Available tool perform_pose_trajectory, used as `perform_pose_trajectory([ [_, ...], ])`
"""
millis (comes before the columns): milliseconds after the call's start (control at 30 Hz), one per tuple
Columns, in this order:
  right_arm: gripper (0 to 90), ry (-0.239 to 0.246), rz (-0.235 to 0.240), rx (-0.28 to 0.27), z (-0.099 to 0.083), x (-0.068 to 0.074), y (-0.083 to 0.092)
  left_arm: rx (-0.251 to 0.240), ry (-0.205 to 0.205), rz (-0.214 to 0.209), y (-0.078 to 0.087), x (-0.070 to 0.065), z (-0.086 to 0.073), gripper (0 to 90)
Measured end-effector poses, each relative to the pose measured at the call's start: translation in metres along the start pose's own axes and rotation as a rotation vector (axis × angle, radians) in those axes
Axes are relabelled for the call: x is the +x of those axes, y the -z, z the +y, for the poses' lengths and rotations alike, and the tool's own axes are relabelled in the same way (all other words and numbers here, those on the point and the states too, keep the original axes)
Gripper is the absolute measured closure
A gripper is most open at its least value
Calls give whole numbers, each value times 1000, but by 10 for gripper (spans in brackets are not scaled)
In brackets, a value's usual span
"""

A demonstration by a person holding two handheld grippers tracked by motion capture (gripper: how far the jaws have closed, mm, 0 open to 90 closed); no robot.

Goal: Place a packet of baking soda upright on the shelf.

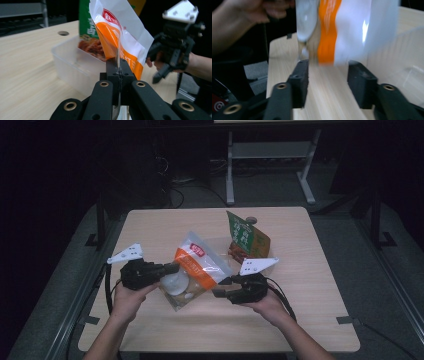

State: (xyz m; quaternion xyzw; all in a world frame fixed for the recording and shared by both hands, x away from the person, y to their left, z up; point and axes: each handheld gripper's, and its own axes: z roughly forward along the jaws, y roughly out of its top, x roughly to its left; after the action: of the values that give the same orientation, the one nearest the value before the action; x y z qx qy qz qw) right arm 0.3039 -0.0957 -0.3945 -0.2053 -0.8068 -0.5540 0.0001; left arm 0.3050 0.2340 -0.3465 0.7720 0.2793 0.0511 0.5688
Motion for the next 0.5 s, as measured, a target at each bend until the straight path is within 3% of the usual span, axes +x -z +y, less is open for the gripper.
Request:
perform_pose_trajectory([
  [167, 787, -19, 1, -42, 4, -4, 3, 0, 13, -25, -9, -1, -5, 898],
  [367, 896, -51, 86, -63, 5, -6, 10, -3, 25, -45, -10, 1, -8, 896],
  [500, 900, -19, 167, -55, 10, 2, 10, 64, -6, -23, -18, 1, -12, 880],
])
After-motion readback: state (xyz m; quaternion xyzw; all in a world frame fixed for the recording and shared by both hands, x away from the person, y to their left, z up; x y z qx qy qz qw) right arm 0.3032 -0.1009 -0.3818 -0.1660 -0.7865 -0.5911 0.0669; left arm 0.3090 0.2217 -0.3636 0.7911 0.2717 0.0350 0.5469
